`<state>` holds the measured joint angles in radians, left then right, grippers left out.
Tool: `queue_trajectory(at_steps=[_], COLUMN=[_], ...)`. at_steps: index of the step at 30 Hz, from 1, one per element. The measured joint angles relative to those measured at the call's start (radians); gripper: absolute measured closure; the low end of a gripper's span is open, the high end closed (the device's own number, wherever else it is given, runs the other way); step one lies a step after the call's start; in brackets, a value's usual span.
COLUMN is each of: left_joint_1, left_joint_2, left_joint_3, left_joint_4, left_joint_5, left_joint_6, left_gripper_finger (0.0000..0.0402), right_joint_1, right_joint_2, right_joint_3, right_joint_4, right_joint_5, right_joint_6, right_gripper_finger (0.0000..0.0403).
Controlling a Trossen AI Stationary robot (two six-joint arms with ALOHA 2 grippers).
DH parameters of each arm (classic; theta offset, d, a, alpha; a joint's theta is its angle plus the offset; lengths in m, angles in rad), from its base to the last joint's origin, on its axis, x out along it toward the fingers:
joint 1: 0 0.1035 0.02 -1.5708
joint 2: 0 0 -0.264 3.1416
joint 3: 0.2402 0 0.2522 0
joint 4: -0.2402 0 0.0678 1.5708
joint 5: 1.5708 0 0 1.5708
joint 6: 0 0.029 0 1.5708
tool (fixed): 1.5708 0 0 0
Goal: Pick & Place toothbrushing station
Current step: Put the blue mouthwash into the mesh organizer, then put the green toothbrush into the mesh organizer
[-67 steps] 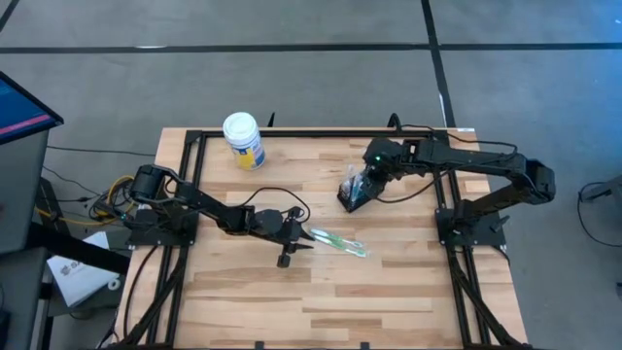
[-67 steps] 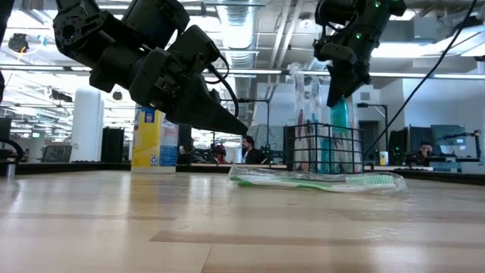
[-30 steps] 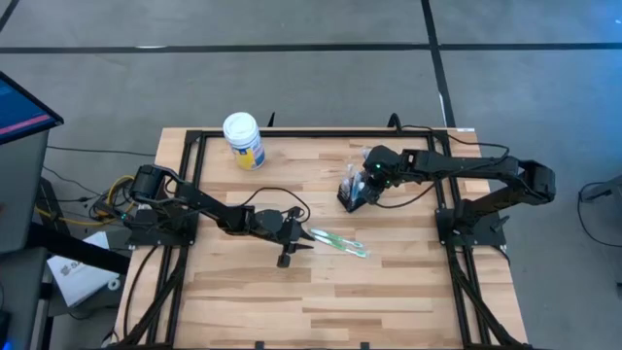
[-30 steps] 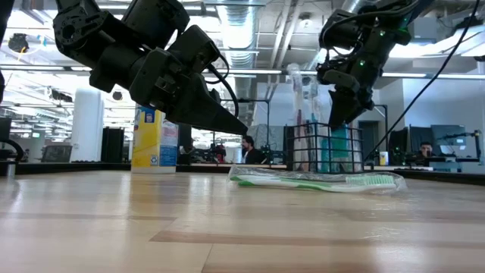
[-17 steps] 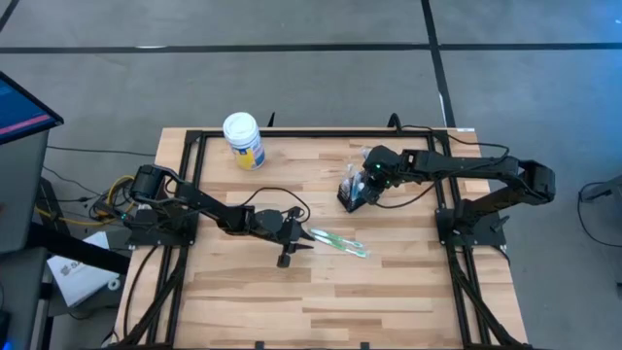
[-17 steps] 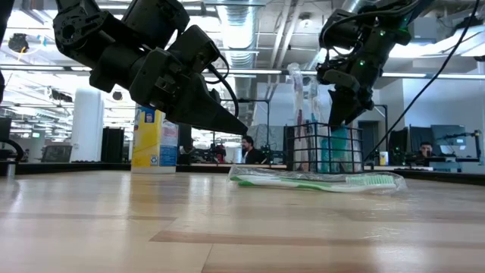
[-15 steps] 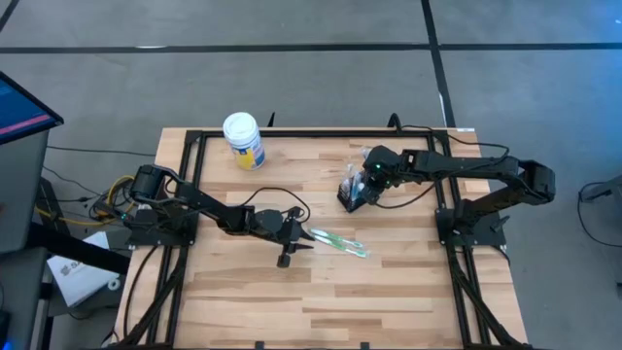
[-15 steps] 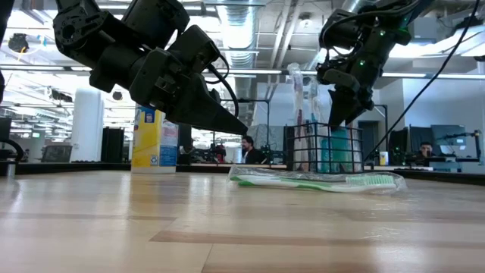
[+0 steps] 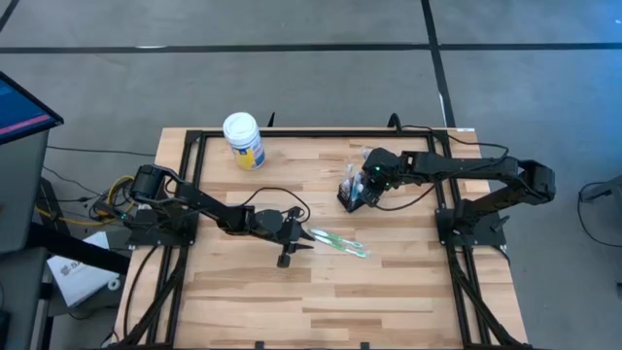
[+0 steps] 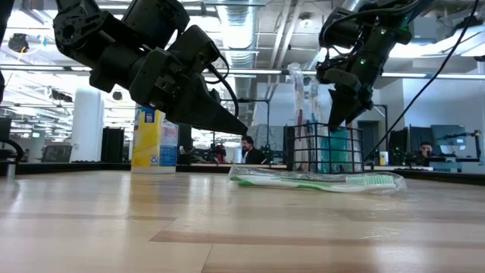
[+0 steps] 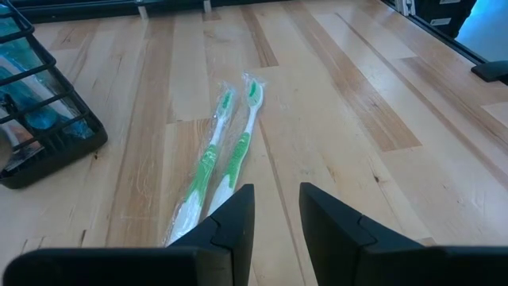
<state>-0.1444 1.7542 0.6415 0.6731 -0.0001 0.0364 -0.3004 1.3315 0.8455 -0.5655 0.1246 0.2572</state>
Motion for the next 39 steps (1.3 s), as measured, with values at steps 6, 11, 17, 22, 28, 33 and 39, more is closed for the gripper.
queue_trajectory(at_steps=[6,11,17,22,28,33,39], left_joint_1=[0.0,0.0,0.0,0.0,0.0,0.0,0.0], left_joint_2=[0.0,0.0,0.0,0.0,0.0,0.0,0.0], left_joint_3=[0.0,0.0,0.0,0.0,0.0,0.0,0.0], left_joint_4=[0.0,0.0,0.0,0.0,0.0,0.0,0.0], left_joint_5=[0.0,0.0,0.0,0.0,0.0,0.0,0.0], left_joint_6=[0.0,0.0,0.0,0.0,0.0,0.0,0.0], left_gripper_finger=[0.0307,0.0307,0.0307,0.0307,0.0307,0.0307,0.0307], right_joint_1=[0.0,0.0,0.0,0.0,0.001,0.016,0.041], right_joint_2=[0.0,0.0,-0.001,-0.004,-0.004,-0.014,-0.064], right_joint_3=[0.0,0.0,0.008,0.022,0.025,0.025,0.025], right_joint_4=[0.002,-0.002,-0.007,-0.008,-0.023,-0.051,-0.049], right_joint_5=[-0.001,0.0,0.003,0.004,0.004,0.004,0.003], right_joint_6=[-0.003,-0.006,-0.009,-0.022,-0.021,-0.014,-0.007], right_gripper_finger=[0.0276,0.026,0.0262,0.0274,0.0276,0.0274,0.0278])
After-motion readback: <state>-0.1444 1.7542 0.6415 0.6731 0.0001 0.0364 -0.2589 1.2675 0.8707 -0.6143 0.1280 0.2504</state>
